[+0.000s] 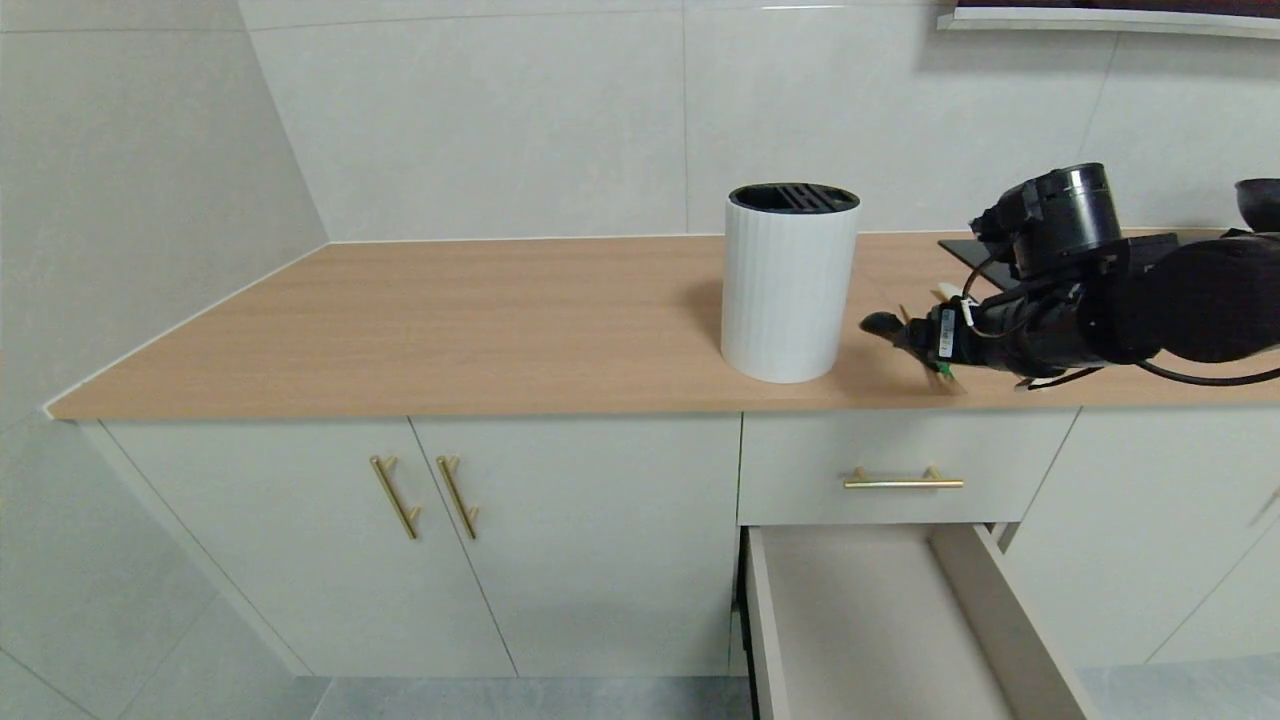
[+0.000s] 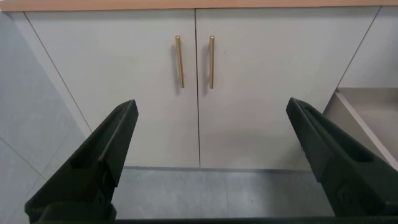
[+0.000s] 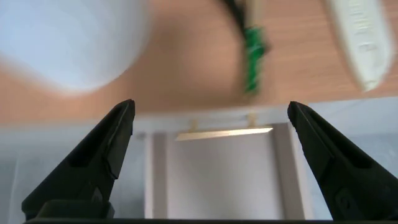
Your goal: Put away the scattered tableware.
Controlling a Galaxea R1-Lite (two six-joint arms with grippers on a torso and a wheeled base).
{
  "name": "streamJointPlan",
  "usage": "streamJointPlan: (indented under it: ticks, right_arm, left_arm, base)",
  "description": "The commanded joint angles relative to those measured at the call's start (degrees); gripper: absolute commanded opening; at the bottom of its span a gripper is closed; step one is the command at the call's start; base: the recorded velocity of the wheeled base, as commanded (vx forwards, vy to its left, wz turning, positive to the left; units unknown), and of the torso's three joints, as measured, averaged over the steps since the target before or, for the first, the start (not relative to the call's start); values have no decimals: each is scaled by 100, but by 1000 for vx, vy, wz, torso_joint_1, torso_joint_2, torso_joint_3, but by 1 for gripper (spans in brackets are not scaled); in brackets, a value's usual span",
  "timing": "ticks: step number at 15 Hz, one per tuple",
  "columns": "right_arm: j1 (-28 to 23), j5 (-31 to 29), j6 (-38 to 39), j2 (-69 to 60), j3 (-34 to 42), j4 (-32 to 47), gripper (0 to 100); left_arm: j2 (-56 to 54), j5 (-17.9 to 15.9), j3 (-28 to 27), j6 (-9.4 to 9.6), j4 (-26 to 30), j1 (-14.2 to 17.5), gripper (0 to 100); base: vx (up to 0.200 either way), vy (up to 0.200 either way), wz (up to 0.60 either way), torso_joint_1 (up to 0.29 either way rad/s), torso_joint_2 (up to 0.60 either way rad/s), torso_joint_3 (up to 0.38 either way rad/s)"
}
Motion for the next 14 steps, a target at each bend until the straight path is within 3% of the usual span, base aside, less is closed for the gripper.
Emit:
streamJointPlan:
  ticks: [1, 12, 13, 14]
  right_arm:
    - [-190, -142, 74, 493, -282, 10, 100]
    - [-375, -160, 30, 915, -413, 28, 100]
    - [-375, -160, 30, 924, -422, 28, 0]
    - [-375, -160, 30, 924, -422, 28, 0]
  left_arm:
    - [2, -5, 0, 0, -1, 0, 100]
    - [2, 4, 0, 0, -1, 0, 100]
    - [2, 4, 0, 0, -1, 0, 100]
    - [2, 4, 0, 0, -1, 0, 100]
  base:
    - [0, 0, 0, 0, 0, 0]
    - [0, 0, 0, 0, 0, 0]
    - [0, 0, 0, 0, 0, 0]
    - [0, 0, 0, 0, 0, 0]
